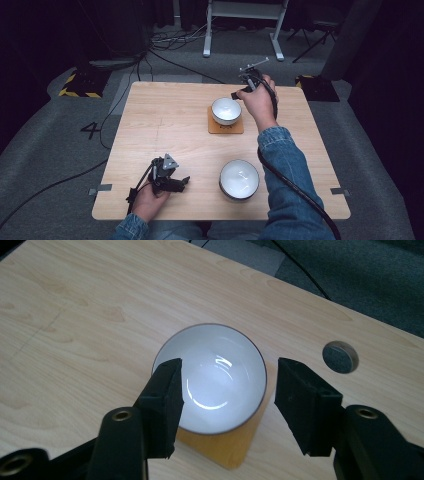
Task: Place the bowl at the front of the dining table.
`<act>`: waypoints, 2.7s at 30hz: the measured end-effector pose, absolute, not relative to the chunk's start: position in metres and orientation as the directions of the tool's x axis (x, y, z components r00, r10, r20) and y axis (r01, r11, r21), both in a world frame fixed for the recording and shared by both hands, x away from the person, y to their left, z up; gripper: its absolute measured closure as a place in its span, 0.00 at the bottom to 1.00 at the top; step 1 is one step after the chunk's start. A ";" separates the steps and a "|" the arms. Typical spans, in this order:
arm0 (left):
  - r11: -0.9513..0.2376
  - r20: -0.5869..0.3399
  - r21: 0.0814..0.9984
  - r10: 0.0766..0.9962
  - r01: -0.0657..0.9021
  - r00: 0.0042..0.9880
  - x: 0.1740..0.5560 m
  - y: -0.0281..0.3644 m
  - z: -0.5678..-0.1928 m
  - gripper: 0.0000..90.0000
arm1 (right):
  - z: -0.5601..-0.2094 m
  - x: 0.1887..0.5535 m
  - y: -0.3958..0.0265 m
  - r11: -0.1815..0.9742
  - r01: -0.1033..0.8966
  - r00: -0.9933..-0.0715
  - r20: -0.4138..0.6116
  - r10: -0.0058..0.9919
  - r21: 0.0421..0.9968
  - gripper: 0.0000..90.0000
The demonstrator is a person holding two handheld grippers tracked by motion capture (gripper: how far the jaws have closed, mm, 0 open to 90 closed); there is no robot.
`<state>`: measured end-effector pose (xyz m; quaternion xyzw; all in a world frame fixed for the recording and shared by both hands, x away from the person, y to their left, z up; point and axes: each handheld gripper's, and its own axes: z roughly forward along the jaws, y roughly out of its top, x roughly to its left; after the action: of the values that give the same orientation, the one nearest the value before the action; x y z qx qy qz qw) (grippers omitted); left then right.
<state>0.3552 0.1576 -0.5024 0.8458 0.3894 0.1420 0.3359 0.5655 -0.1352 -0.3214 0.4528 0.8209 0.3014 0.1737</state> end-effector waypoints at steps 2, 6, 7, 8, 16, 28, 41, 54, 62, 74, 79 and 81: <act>-0.471 -0.022 0.679 0.754 0.564 0.656 0.355 0.158 -0.502 0.16 | -0.319 0.559 -0.141 0.418 0.639 -0.536 -0.015 0.844 0.645 0.50; -0.473 -0.019 0.679 0.754 0.562 0.656 0.355 0.158 -0.502 0.16 | -0.314 0.546 -0.155 0.422 0.630 -0.540 -0.022 0.841 0.652 0.50; -0.472 -0.015 0.680 0.756 0.561 0.654 0.355 0.158 -0.502 0.16 | -0.312 0.541 -0.160 0.419 0.627 -0.542 -0.018 0.840 0.657 0.50; -0.473 -0.016 0.678 0.755 0.562 0.655 0.355 0.158 -0.502 0.16 | -0.311 0.539 -0.163 0.423 0.621 -0.544 -0.025 0.838 0.659 0.50; -0.463 -0.033 0.678 0.757 0.571 0.652 0.355 0.157 -0.503 0.16 | -0.301 0.510 -0.191 0.440 0.604 -0.557 -0.043 0.830 0.665 0.49; -0.465 -0.030 0.677 0.756 0.570 0.654 0.355 0.157 -0.502 0.16 | -0.296 0.474 -0.229 0.457 0.589 -0.576 -0.050 0.816 0.667 0.48; -0.471 -0.019 0.679 0.756 0.564 0.654 0.355 0.157 -0.502 0.16 | -0.306 0.437 -0.266 0.437 0.591 -0.581 -0.018 0.814 0.678 0.48; -0.470 -0.015 0.681 0.758 0.562 0.653 0.356 0.157 -0.502 0.16 | -0.343 0.409 -0.304 0.385 0.632 -0.545 0.032 0.838 0.673 0.47; -0.469 -0.019 0.680 0.757 0.563 0.653 0.355 0.157 -0.502 0.16 | -0.373 0.397 -0.317 0.393 0.647 -0.537 0.024 0.843 0.654 0.45; -0.469 -0.017 0.681 0.757 0.563 0.653 0.355 0.157 -0.502 0.16 | -0.420 0.374 -0.323 0.365 0.641 -0.564 0.092 0.820 0.675 0.44; -0.469 -0.017 0.680 0.757 0.563 0.653 0.355 0.157 -0.502 0.16 | -0.438 0.363 -0.322 0.350 0.626 -0.578 0.114 0.808 0.696 0.43; -0.471 -0.010 0.681 0.759 0.560 0.651 0.355 0.157 -0.502 0.16 | -0.446 0.360 -0.322 0.344 0.630 -0.582 0.130 0.803 0.697 0.43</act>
<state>0.3555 0.1573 -0.5021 0.8448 0.3903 0.1486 0.3346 0.3599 -0.3216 -0.4456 0.4416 0.8110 0.3648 0.1188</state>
